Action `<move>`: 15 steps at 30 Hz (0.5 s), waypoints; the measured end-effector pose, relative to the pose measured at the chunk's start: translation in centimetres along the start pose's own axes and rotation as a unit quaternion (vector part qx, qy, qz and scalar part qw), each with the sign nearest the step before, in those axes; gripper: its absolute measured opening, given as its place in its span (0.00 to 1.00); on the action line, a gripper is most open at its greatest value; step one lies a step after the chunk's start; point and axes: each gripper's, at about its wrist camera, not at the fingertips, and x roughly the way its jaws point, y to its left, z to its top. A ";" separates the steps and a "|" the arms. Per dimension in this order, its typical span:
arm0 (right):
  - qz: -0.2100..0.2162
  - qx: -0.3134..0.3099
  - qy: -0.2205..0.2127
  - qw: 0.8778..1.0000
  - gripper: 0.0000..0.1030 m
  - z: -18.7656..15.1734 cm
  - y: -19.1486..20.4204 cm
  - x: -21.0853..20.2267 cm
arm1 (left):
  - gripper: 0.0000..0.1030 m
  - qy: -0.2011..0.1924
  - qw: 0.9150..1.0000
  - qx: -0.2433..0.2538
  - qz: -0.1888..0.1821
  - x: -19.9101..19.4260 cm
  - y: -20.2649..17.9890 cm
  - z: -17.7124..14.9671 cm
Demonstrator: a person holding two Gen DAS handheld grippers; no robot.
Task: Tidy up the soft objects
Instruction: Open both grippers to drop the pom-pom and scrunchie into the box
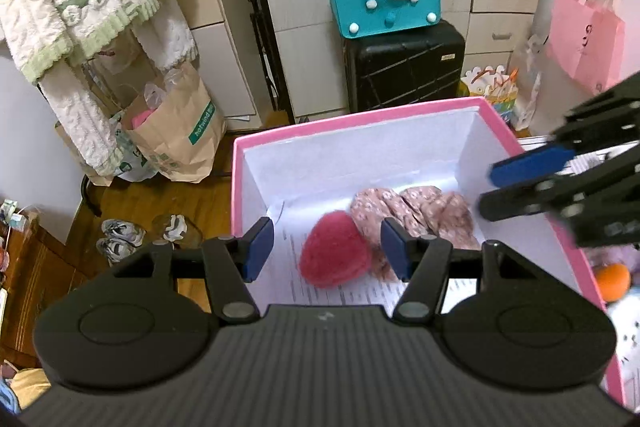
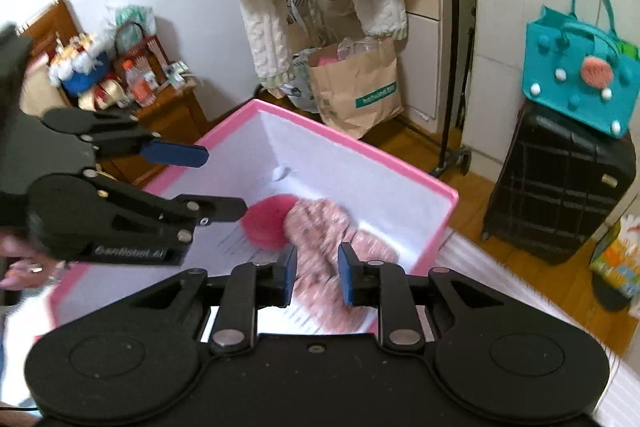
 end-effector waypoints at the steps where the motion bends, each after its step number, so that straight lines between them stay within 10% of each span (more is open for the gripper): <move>1: 0.006 0.008 -0.002 1.000 0.27 -0.3 0.0 -0.9 | 0.57 -0.004 1.000 0.001 -0.001 -0.6 -0.1 -0.3; 15: 0.030 0.041 -0.045 0.998 0.35 -5.4 2.1 -10.6 | 0.61 -0.034 0.998 -0.009 -0.046 -10.1 -1.0 -2.6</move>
